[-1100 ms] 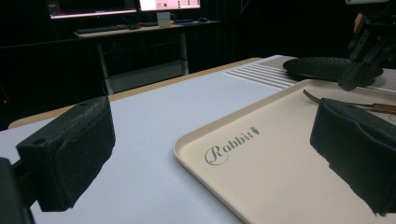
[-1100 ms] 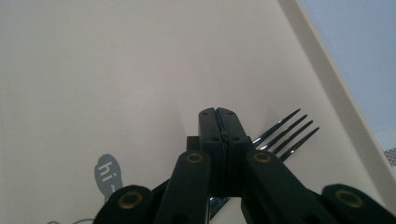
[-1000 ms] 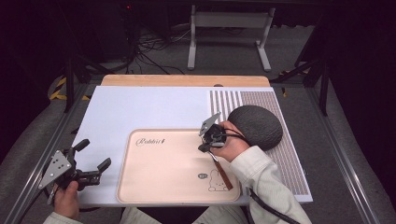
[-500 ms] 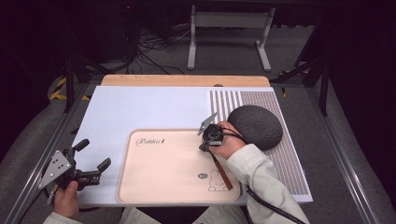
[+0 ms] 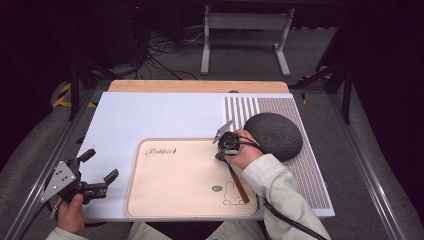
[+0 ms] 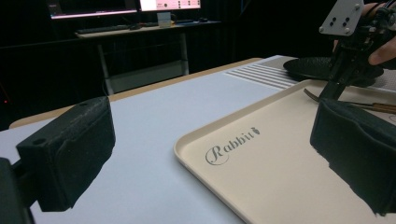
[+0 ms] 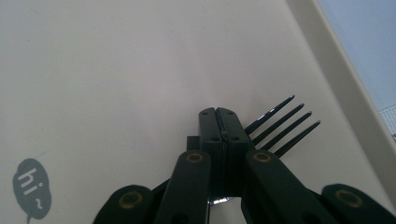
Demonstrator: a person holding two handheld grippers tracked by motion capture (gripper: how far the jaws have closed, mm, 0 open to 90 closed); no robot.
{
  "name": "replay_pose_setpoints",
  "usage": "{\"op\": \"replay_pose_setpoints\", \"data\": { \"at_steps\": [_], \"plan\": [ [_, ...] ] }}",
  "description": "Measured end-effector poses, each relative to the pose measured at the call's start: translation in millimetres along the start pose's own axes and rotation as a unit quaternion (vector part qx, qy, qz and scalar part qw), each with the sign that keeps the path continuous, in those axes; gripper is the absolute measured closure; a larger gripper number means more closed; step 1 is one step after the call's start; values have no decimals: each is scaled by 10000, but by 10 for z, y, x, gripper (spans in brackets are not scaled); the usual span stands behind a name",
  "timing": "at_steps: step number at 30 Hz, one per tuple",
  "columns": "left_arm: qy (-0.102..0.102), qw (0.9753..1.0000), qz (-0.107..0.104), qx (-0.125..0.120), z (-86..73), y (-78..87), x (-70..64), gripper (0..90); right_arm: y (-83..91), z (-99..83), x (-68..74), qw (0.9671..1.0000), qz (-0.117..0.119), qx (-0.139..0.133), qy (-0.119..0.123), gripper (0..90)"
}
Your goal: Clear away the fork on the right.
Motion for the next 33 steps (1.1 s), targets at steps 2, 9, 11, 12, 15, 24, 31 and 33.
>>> {"op": "replay_pose_setpoints", "data": {
  "at_steps": [2,9,11,12,15,24,31,33],
  "plan": [
    [1,10000,-1,1,0,-1,-1,7,14,-18,-24,9999,-72,-5,-76,900],
    [3,10000,1,4,-1,-2,-1,7,61,-82,-106,9994,-212,-22,-286,900],
    [2,10000,2,5,-2,-3,-2,7,79,-106,-130,9991,-238,-20,-345,900],
    [-3,10000,-6,5,-2,-4,-3,7,90,-121,-138,9989,-261,-3,-398,900],
    [0,10000,-5,6,-2,-4,-3,7,110,-150,-172,9983,-314,-22,-491,900],
    [2,10000,-6,7,-2,-5,-3,7,171,-240,-243,9967,-448,6,-676,900],
    [11,10000,5,6,-5,-10,-4,7,214,-306,-287,9953,-510,4,-819,900],
    [8,10000,3,2,-5,-12,-4,7,226,-327,-296,9953,-499,0,-829,900]
  ]
}}
Point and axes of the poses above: each handheld gripper's, and its own axes: y roughly backward along the jaws, z roughly out of its top, x roughly to its left, the point moved 8 cm from there along -y, roughly forward along the jaws, and after that the axes turned 9 degrees about z, right-handed, at the moved point
